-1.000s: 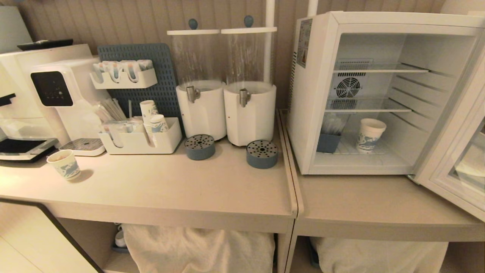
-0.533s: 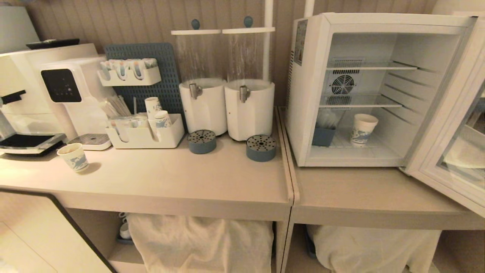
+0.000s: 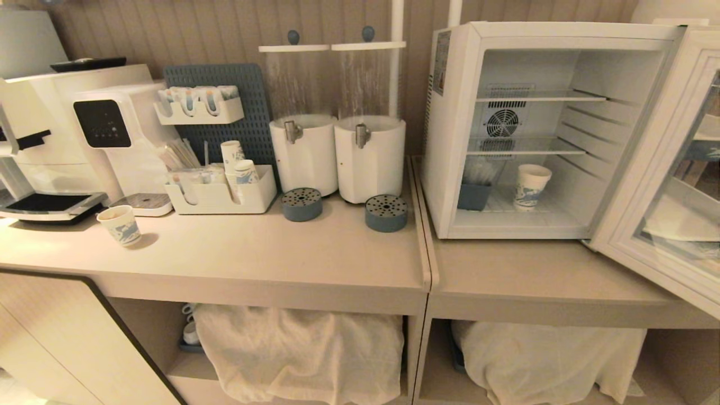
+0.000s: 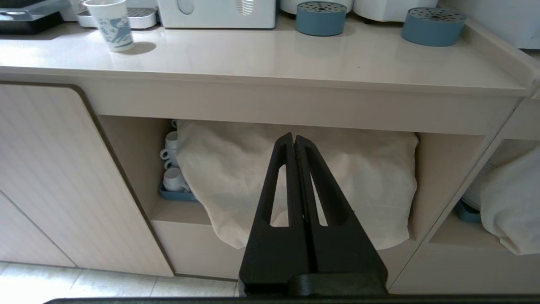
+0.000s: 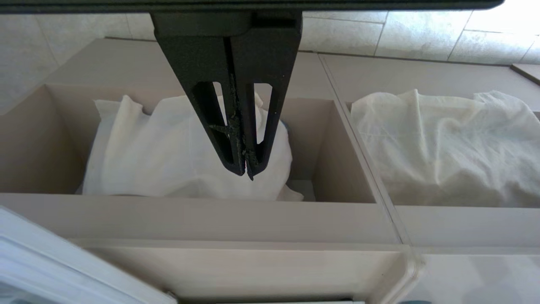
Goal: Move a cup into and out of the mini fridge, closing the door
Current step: Close the freezer door
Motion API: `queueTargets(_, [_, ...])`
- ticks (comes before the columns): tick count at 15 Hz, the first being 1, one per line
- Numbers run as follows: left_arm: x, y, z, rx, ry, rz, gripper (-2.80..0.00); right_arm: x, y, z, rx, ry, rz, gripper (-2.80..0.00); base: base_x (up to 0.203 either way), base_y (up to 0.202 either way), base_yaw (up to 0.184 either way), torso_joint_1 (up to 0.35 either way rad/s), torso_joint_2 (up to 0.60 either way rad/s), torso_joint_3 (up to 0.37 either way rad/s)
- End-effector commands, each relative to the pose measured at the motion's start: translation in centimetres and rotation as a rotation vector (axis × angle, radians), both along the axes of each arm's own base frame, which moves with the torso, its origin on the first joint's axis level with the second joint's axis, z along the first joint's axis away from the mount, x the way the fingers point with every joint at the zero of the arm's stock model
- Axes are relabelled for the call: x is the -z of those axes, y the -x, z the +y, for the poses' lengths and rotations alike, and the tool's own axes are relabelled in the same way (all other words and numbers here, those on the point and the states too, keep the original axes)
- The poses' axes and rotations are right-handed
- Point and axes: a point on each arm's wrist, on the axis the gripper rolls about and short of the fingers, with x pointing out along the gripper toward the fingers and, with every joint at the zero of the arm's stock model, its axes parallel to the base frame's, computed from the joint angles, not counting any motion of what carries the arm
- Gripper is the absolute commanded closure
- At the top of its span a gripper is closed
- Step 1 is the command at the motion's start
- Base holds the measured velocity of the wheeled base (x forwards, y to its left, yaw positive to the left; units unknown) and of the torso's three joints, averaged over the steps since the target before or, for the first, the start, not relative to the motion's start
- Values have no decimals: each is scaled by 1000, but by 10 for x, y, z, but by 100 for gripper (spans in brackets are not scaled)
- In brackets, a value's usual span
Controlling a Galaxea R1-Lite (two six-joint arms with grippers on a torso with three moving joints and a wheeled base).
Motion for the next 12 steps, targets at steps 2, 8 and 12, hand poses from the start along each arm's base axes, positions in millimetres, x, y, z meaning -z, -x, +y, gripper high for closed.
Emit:
queueTargets(2, [0, 0, 0, 2, 1, 1, 0, 0, 0, 0, -1, 0, 2, 0, -3, -97, -2, 3, 1, 3])
queueTargets(8, [0, 0, 0, 0, 1, 2, 0, 0, 0, 0, -2, 0, 1, 0, 0, -191, -9, 3, 2, 2])
queueTargets(12, [0, 0, 0, 2, 1, 0, 0, 0, 0, 0, -2, 0, 1, 0, 0, -192, -5, 2, 5, 1])
